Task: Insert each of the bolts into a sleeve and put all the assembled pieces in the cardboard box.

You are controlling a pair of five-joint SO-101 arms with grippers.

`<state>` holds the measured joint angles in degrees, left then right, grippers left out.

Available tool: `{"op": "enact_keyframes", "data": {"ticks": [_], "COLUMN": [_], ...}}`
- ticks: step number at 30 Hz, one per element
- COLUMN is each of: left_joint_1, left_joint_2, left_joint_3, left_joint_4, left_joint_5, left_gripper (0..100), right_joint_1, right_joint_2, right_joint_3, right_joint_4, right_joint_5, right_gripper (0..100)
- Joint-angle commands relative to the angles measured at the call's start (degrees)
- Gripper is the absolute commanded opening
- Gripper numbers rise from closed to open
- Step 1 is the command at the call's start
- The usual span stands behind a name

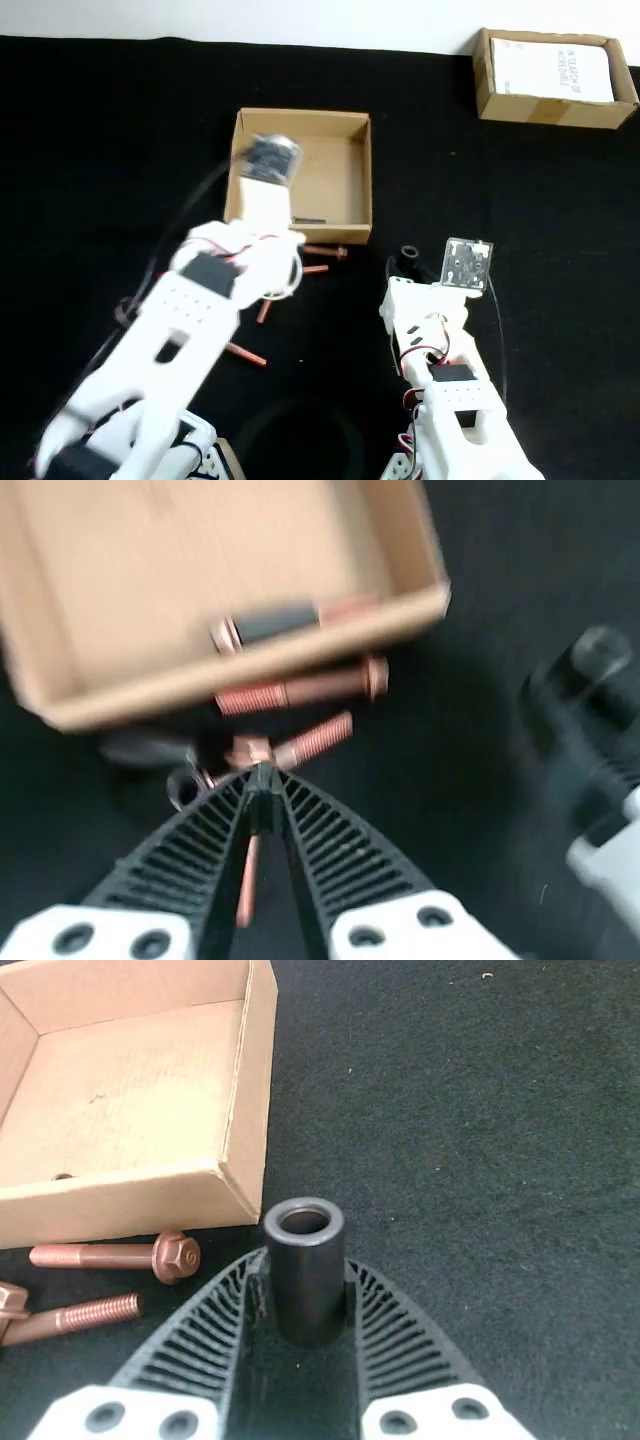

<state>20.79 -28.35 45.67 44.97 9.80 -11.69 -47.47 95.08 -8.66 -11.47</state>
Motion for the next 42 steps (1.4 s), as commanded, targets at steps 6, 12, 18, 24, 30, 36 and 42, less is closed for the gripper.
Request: {"op": "enact_keyframes", "data": {"ticks": [6, 12, 18, 24, 30, 36, 42], "left_joint_1": [-2.86, -3.3, -3.38, -3.47, -5.32, -5.76, -5.32], "left_joint_2": [15.87, 19.3, 22.99, 25.1, 25.1, 24.57, 21.23], "left_joint_3": [-4.09, -4.09, -4.09, -4.18, -3.91, -4.18, -4.18], "left_joint_4": [-3.69, -3.96, -4.04, -5.71, -11.43, -12.22, -12.13], "left_joint_5": [0.35, 0.09, -0.09, -0.09, -0.09, -0.18, -0.18], "left_gripper": [16, 24, 24, 15, 2, 1, 1], "right_joint_1": [3.47, 3.56, 3.74, 3.74, 3.74, 3.74, 3.74], "right_joint_2": [-1.19, -1.19, -1.19, -1.19, -1.19, -1.19, -1.36], "right_joint_3": [2.51, 2.33, 2.33, 2.33, 2.33, 2.33, 2.42], "right_joint_4": [-1.19, -1.19, -1.19, -1.19, -1.19, -1.19, -1.19], "right_joint_5": [-0.62, -0.62, -0.62, -0.62, -0.62, -0.62, -0.62], "right_gripper": [0.7, 0.7, 0.7, 0.7, 0.7, 0.7, 0.7]}}
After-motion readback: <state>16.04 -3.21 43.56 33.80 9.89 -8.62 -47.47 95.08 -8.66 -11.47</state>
